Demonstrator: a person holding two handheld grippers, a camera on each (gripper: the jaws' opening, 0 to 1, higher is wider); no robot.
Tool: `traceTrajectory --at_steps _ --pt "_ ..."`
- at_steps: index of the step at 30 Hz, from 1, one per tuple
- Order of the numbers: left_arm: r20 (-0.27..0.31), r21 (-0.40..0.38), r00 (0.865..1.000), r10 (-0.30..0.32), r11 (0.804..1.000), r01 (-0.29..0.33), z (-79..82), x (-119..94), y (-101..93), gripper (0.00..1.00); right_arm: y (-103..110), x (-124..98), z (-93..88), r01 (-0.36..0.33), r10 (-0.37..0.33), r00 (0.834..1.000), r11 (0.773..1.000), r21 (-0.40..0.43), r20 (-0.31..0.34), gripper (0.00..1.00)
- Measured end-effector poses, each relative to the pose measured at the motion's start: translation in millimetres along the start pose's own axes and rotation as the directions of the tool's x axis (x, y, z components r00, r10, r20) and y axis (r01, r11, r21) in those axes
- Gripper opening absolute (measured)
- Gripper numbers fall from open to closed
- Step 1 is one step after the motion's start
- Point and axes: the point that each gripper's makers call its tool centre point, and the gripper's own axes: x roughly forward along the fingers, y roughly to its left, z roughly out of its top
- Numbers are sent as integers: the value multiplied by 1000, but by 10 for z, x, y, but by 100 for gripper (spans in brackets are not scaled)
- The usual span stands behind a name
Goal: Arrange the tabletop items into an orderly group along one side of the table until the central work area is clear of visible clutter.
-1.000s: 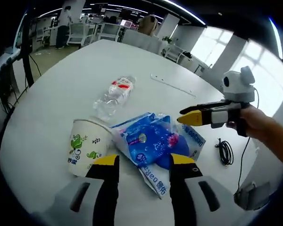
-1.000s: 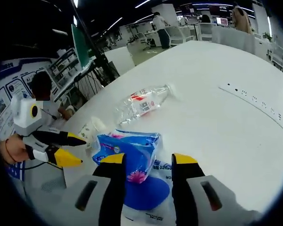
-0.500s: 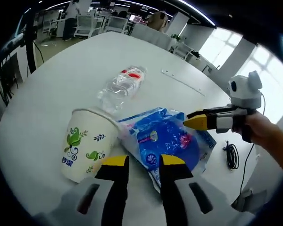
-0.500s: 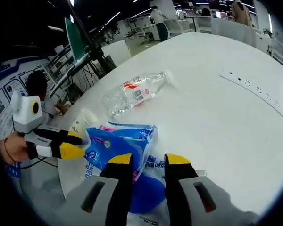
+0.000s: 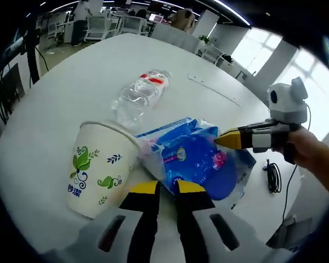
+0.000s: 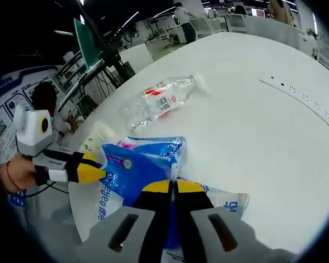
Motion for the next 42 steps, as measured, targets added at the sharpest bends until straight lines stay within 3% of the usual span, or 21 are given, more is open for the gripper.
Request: traceTrajectory --at_steps 8,22,32,42 --pt "5 14 1000 -10 1000 10 34 -45 -21 3 19 -74 11 -6 6 1000 1000 21 17 0" --pt "29 76 998 -57 996 55 158 -190 -219 0 47 -336 120 7 -10 997 999 35 80 0" --pt "31 138 994 -104 985 99 281 -277 -463 0 103 -700 151 37 -44 989 998 49 140 0" --pt "14 239 984 -178 956 169 475 -314 -865 0 16 -1195 118 98 -115 970 991 90 215 0"
